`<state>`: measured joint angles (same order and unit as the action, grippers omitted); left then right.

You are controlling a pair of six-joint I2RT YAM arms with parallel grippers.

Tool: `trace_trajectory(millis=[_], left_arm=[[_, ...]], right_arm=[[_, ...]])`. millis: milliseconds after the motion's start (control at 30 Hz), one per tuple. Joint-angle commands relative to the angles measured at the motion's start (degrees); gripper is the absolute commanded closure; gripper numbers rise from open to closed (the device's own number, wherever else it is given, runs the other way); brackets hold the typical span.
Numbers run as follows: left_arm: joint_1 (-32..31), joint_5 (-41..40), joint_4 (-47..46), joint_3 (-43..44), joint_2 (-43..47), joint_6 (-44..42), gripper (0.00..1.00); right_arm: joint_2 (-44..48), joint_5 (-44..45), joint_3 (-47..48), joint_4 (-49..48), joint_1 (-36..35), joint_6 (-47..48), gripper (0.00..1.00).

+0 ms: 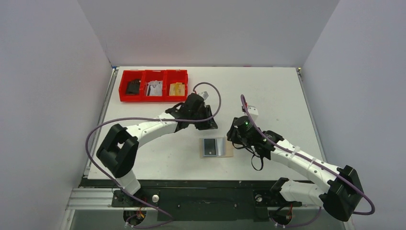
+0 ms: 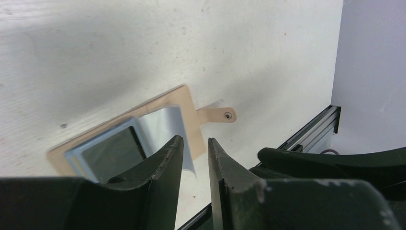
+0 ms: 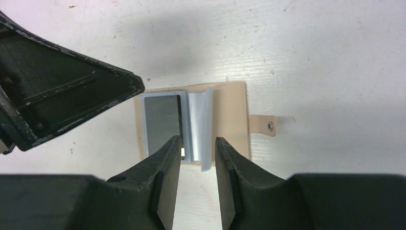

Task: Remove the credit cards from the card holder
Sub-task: Open the card holder at the center of the board, then remove the credit card from the card holder.

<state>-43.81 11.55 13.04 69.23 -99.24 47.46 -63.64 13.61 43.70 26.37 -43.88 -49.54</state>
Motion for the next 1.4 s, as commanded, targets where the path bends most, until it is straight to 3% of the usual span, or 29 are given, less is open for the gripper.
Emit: trace_trajectory(millis=[0,300,567,1100,1367], left_arm=[[4.31,-1.13,0.43,-5.80,6.83,-1.22,0.74],[7.46,0.55,0.51,-13.32,12.39,-1.70,0.72],[7.21,1.62,-2.41,-17.33,12.33,0.24,0.73],[3.69,2.85,-4.95,-17.17,6.06,1.47,0.74],[2.72,1.17,-3.92,-17.25,4.54,2.14,0.79]], right_arm=[[-2.24,-1.30,4.59,-0.93,-0.66,1.92,0.70],[-14.38,-8.00,9.49,-5.31,-3.87,3.09,0.70],[-21.32,-11.86,6.52,-12.25,-2.80,1.32,0.72],[-23.90,-15.67,-1.28,-19.78,-0.11,-2.56,0.71],[-24.92,-16.88,-2.61,-21.75,0.52,-3.31,0.72]])
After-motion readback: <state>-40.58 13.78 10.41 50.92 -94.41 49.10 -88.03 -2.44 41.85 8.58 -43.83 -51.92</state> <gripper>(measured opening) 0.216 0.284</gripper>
